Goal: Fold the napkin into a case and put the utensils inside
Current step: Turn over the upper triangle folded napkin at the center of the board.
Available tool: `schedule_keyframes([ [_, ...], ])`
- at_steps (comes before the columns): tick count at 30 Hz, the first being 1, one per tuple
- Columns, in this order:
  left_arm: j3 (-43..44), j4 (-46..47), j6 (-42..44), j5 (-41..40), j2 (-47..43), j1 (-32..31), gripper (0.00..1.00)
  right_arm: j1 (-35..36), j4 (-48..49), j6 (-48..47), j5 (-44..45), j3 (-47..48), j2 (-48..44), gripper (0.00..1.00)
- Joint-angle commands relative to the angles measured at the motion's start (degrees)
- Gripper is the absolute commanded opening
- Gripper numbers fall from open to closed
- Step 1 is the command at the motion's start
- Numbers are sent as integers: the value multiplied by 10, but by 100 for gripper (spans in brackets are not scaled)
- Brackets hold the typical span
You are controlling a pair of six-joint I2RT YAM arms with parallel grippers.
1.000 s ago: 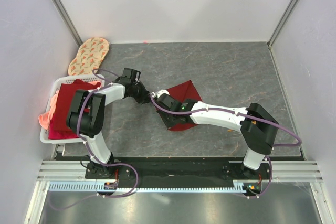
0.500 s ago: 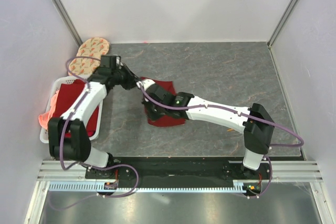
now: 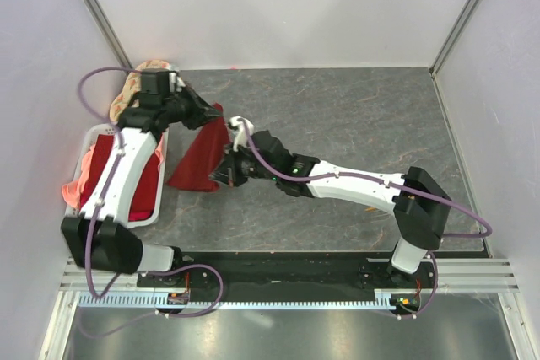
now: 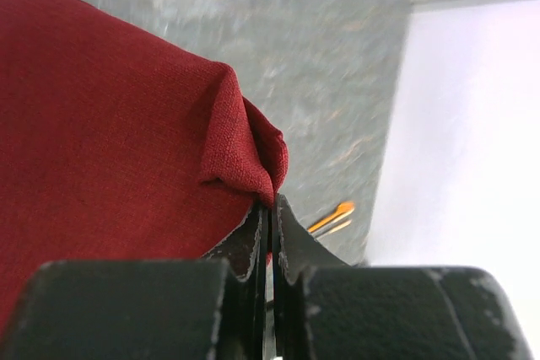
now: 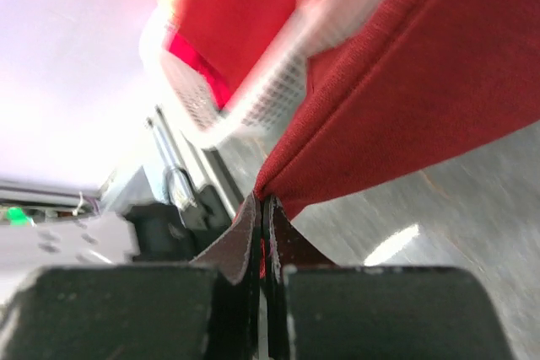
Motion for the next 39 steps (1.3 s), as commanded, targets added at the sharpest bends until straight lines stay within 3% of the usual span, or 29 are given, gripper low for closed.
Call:
schedule_keyframes([
  [1, -29, 154, 1, -38, 86, -59, 2, -30, 120, 82, -162, -187, -20, 0],
  [3, -30, 183, 1, -62, 138, -104, 2, -55, 175, 86, -179, -240, -34, 0],
  [10, -21, 243, -9, -99, 224, -203, 2, -81, 197, 91, -152, -437, -107, 0],
  [15, -3, 248, -11, -106, 265, -250, 2, -88, 172, 115, -105, -480, -165, 0],
  [17, -1, 252, -12, -99, 284, -264, 8, -91, 129, 114, -96, -483, -183, 2],
  [19, 2, 252, -7, -82, 292, -271, 18, -93, 67, 104, -50, -469, -201, 20],
  [20, 2, 254, -6, -70, 291, -275, 33, -97, 5, 94, -33, -465, -222, 27],
  [21, 2, 255, -5, -60, 285, -277, 39, -107, -23, 91, -7, -463, -234, 44],
  [22, 4, 255, 2, -49, 281, -277, 48, -114, -52, 88, 3, -461, -246, 50],
  [23, 8, 250, 5, -25, 265, -278, 70, -123, -91, 78, 7, -461, -268, 54],
  [24, 11, 243, 10, -14, 257, -277, 78, -145, -110, 73, 11, -460, -279, 60],
  [25, 14, 234, 16, -6, 245, -277, 94, -158, -135, 70, 19, -459, -296, 63],
  [26, 13, 212, 22, 1, 221, -277, 97, -171, -145, 59, 21, -456, -303, 66],
  [30, -44, 178, 61, -10, 142, -278, 94, -251, -159, 29, 2, -431, -301, 71],
  [33, -131, 175, 68, -36, 81, -293, 80, -296, -159, -7, -17, -385, -253, 71],
  [35, -193, 174, 61, -62, 56, -321, 68, -317, -158, -23, -33, -343, -203, 67],
  [39, -253, 170, 47, -132, 31, -394, 64, -359, -140, -49, -73, -265, -123, 58],
])
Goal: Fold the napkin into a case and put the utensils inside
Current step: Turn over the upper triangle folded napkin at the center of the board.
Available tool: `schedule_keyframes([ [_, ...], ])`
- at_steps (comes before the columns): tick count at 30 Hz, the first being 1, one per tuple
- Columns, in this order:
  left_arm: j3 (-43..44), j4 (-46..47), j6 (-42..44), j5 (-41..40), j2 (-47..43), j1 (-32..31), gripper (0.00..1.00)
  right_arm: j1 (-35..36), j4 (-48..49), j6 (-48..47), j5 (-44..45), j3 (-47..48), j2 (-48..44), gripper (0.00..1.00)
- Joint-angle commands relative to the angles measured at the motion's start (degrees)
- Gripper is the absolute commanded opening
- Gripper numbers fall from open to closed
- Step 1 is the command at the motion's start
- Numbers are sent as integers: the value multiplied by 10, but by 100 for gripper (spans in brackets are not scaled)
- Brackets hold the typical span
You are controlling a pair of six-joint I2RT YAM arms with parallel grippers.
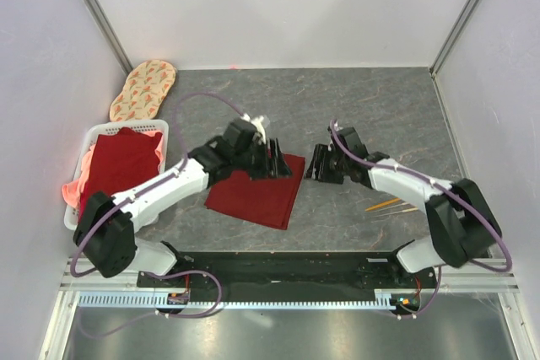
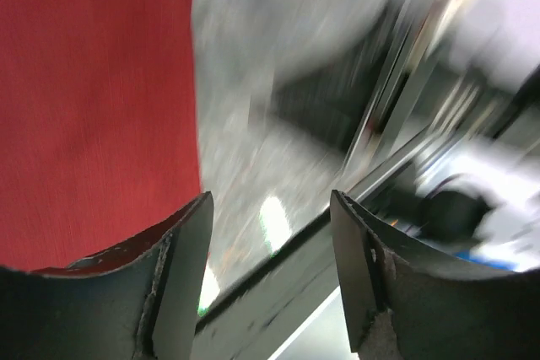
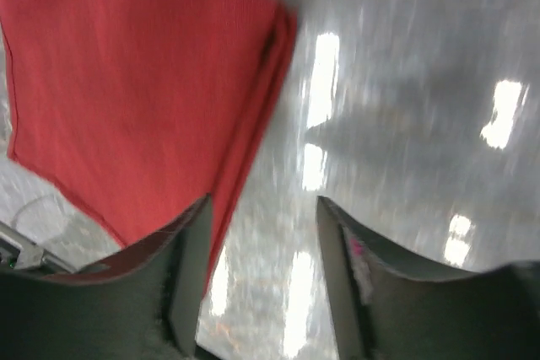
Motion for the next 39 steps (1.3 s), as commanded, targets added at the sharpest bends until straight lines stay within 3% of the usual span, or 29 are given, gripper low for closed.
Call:
schedule_keyframes([
  [1, -61, -26, 10, -90, 1, -86, 64, -33, 12, -51, -52, 81, 79, 56],
  [5, -54, -43, 19, -135, 30, -135, 62, -44, 39, -48, -85, 110, 122, 50],
  [13, -17, -86, 35, -177, 83, -188, 56, -51, 60, -45, -97, 132, 181, 50],
  [26, 11, -128, 38, -186, 151, -219, 48, -64, 90, -48, -116, 127, 209, 40],
  [30, 22, -133, 41, -193, 155, -220, 36, -64, 98, -47, -121, 131, 219, 36],
  [32, 27, -132, 44, -194, 156, -219, 22, -67, 99, -47, -123, 132, 224, 35],
  [35, 30, -136, 44, -195, 159, -220, 10, -67, 102, -46, -126, 134, 231, 33],
  [39, 30, -139, 43, -196, 161, -220, 4, -67, 105, -43, -128, 133, 234, 32],
])
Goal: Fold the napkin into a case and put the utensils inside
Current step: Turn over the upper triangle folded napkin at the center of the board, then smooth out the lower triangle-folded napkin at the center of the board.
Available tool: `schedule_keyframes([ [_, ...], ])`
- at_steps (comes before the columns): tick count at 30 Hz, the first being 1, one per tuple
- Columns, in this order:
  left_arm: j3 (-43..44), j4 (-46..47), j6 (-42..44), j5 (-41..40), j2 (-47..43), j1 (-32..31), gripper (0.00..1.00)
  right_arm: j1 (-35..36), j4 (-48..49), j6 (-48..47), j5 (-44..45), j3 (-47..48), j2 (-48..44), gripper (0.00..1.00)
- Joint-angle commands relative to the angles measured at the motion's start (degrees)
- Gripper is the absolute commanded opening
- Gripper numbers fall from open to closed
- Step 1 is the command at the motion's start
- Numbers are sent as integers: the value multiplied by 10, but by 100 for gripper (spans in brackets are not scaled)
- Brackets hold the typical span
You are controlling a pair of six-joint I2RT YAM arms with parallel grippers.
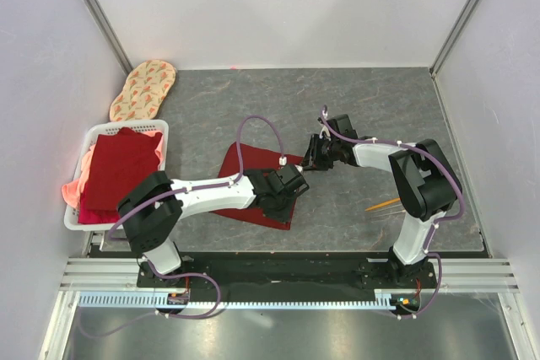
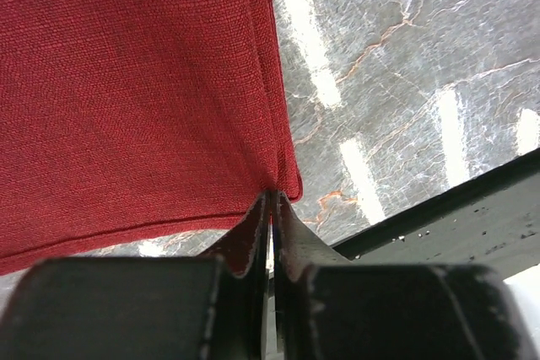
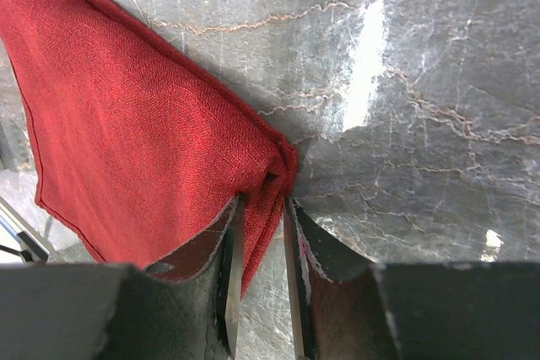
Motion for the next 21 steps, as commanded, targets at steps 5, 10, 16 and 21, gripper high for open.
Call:
schedule_keyframes([
  [5, 24, -5, 11, -13, 1, -6, 2, -4, 24, -4, -5, 7, 10, 31],
  [10, 43, -6, 9, 4, 1, -6, 2, -3, 20, 1, -14, -8, -11, 40],
  [16, 38, -5, 8, 8, -1, -6, 2, 1, 26, 23, -35, -113, -108, 50],
  [21, 40, 9, 3, 15, 6, -7, 2, 58, 62, 66, -49, -216, -184, 43],
])
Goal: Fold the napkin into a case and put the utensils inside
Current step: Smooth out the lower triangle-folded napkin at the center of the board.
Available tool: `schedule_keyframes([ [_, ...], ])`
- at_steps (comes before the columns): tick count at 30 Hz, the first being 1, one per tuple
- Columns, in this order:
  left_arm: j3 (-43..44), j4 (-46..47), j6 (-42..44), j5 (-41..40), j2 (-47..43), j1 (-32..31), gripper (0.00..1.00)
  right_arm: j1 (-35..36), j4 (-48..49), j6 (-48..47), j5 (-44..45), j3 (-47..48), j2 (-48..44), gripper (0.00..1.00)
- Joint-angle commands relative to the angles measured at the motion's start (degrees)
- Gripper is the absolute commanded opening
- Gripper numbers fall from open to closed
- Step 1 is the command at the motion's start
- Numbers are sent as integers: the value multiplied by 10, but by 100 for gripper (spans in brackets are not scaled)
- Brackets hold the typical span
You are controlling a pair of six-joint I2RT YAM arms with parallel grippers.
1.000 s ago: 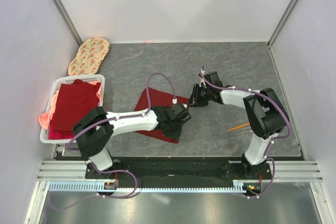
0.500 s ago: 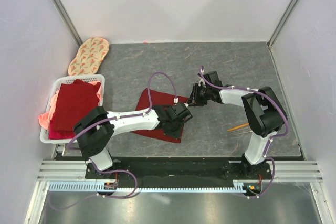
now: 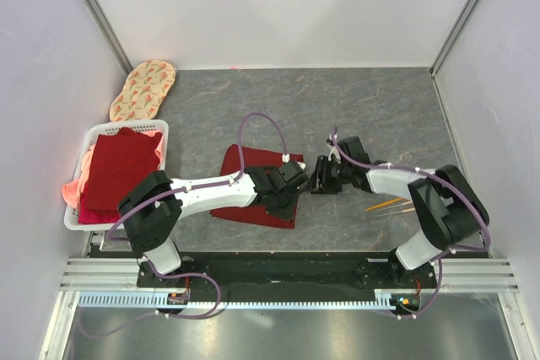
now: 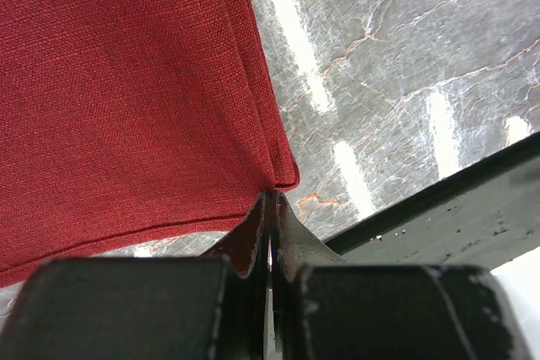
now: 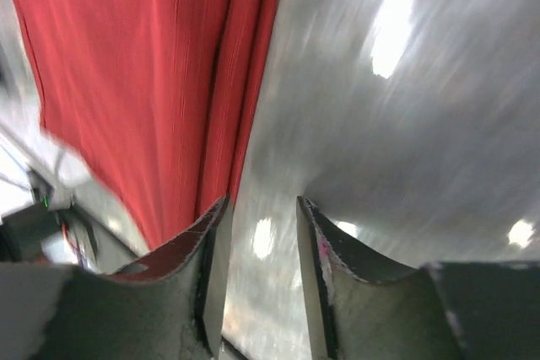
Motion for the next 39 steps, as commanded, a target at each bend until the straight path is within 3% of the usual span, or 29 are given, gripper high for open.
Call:
schedule_keyframes([
  [1, 19, 15, 3, 22, 3, -5, 2, 60, 37, 50, -12, -72, -78, 42],
  [6, 17, 19, 2, 28, 5, -6, 2, 137, 76, 103, 16, -135, -111, 36],
  [13, 14, 24, -1, 34, 3, -6, 2, 182, 147, 149, 23, -162, -87, 33],
  [16, 12, 25, -2, 35, 4, -7, 2, 191, 172, 169, 24, -168, -79, 27],
  [17, 12, 27, -3, 39, 2, -7, 2, 192, 169, 169, 28, -168, -82, 21],
  [22, 5, 41, -11, 55, -1, -8, 2, 193, 135, 163, 59, -167, -104, 13],
  [31, 1, 59, -19, 58, 20, -8, 2, 193, 149, 177, 58, -176, -106, 12],
  [34, 4, 44, -11, 44, 13, -7, 2, 192, 106, 163, 76, -167, -124, 17],
  [35, 2, 42, -8, 44, 10, -7, 5, 192, 91, 151, 82, -158, -136, 19],
  [39, 6, 24, -1, 38, -31, 0, 30, 191, -5, 116, 121, -129, -166, 30],
])
